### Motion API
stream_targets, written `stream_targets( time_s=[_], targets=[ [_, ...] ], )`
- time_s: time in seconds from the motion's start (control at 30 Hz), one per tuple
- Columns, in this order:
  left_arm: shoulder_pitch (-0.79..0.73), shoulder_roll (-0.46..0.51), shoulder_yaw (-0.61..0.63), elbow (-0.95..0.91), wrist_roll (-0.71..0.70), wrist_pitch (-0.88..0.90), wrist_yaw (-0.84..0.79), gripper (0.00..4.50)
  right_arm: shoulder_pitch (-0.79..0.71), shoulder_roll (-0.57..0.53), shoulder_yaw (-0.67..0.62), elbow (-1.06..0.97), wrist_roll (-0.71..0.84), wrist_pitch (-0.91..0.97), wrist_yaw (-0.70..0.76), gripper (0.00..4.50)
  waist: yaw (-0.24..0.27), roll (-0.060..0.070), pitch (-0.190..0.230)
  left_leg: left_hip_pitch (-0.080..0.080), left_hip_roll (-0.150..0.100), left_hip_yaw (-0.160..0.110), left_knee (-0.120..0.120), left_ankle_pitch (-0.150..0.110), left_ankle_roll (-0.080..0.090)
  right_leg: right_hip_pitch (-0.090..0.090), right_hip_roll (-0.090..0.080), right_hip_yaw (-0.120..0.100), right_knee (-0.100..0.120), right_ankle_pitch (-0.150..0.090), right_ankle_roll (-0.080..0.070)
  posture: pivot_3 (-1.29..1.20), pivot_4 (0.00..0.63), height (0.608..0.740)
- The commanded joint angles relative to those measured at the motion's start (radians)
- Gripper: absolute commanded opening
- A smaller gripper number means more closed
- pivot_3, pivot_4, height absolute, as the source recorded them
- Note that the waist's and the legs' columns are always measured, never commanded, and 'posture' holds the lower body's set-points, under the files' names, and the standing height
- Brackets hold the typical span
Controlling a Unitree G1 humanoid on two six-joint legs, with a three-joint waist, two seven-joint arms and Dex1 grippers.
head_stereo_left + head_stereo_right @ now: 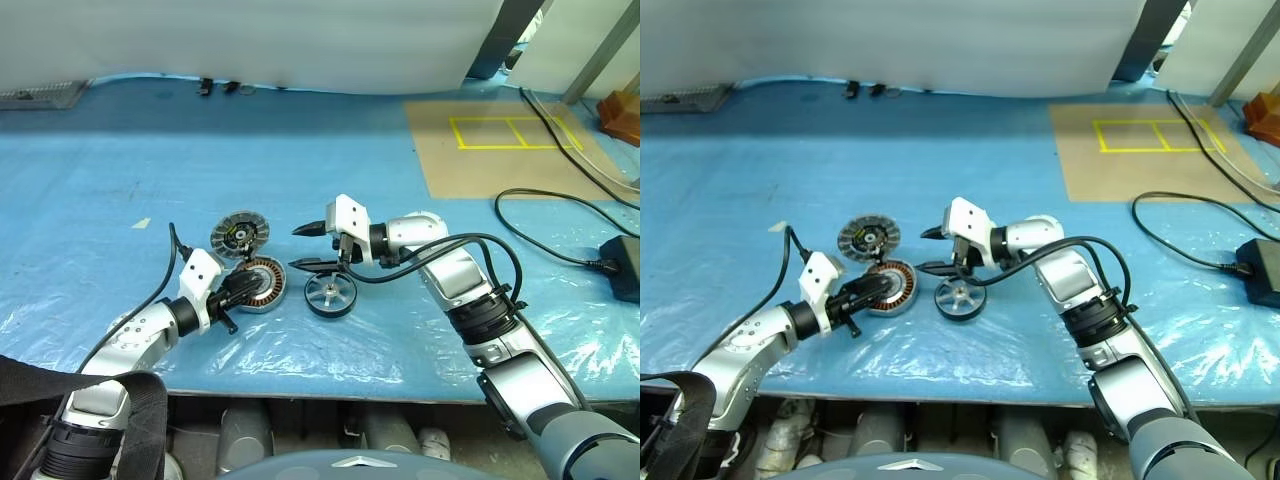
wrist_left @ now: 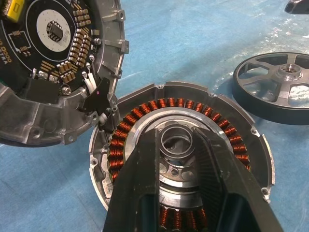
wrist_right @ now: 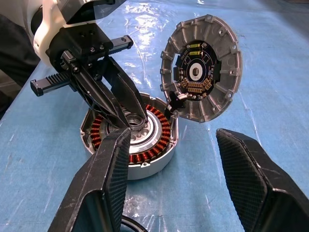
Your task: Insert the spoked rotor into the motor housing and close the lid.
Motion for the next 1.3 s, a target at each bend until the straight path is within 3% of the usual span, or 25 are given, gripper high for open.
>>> stream_targets(
  time_s=[0.03,0.47,0.63,0.73,0.9,1.0,1.23,1.3],
  targets=[
    [0.001,0.013,0.003,-0.021,-0.002,0.010,-0.002,0.68,-0.005,-0.001,-0.008,-0.020,0.002,-0.019,0.000,2.88,0.000,0.000,0.000,0.000,0.000,0.000,0.000,0.000,0.000,0.000,0.000,0.000,0.000,0.000,0.000,0.00,0.150,0.740],
    [-0.003,0.021,-0.009,-0.013,0.010,0.021,-0.003,0.68,-0.013,0.000,-0.008,-0.002,-0.012,-0.047,-0.013,2.88,0.000,0.000,0.000,0.000,0.000,0.000,0.001,0.000,0.000,0.000,0.000,0.000,0.001,0.000,0.000,0.00,0.150,0.740],
    [-0.002,0.020,0.012,-0.012,0.015,0.012,0.016,2.30,-0.019,0.005,-0.008,0.009,-0.014,-0.052,-0.014,2.88,0.000,0.000,0.000,0.000,0.000,0.000,0.001,0.000,0.000,0.000,0.000,0.000,0.001,0.000,0.000,0.00,0.150,0.740],
    [-0.008,-0.007,0.065,-0.031,-0.052,0.040,0.037,3.22,-0.020,0.006,-0.006,0.015,-0.019,-0.058,-0.011,2.88,-0.001,0.000,0.000,0.000,0.000,0.000,0.001,0.000,0.000,0.000,0.000,0.000,0.001,0.000,0.000,0.00,0.150,0.740],
    [0.005,-0.011,0.113,-0.071,-0.128,0.077,0.027,3.22,-0.022,0.009,-0.004,0.024,-0.024,-0.067,-0.011,2.88,0.000,0.000,0.000,0.000,0.000,0.000,0.001,0.000,0.000,0.000,0.000,0.000,0.001,0.000,0.000,0.00,0.150,0.740],
    [0.001,-0.021,0.117,-0.072,-0.148,0.081,0.030,2.60,-0.022,0.010,0.000,0.029,-0.031,-0.079,-0.011,2.88,0.000,0.000,0.000,0.000,0.000,0.000,0.001,0.000,0.000,0.000,0.000,0.000,0.001,0.000,0.000,0.00,0.150,0.740],
    [-0.010,-0.031,0.056,-0.067,-0.130,0.080,0.028,0.15,-0.025,0.019,-0.002,0.035,-0.041,-0.092,-0.017,2.88,0.000,0.000,0.000,0.000,0.000,0.000,0.001,0.000,0.000,0.000,0.000,0.000,0.001,0.000,0.000,0.00,0.150,0.740],
    [-0.015,-0.029,0.039,-0.057,-0.112,0.073,0.034,0.03,-0.025,0.020,-0.002,0.035,-0.042,-0.093,-0.018,2.88,0.000,0.000,0.000,0.000,0.000,0.000,0.001,0.000,0.000,0.000,0.000,0.000,0.001,0.000,0.000,0.00,0.150,0.740]
  ],
)
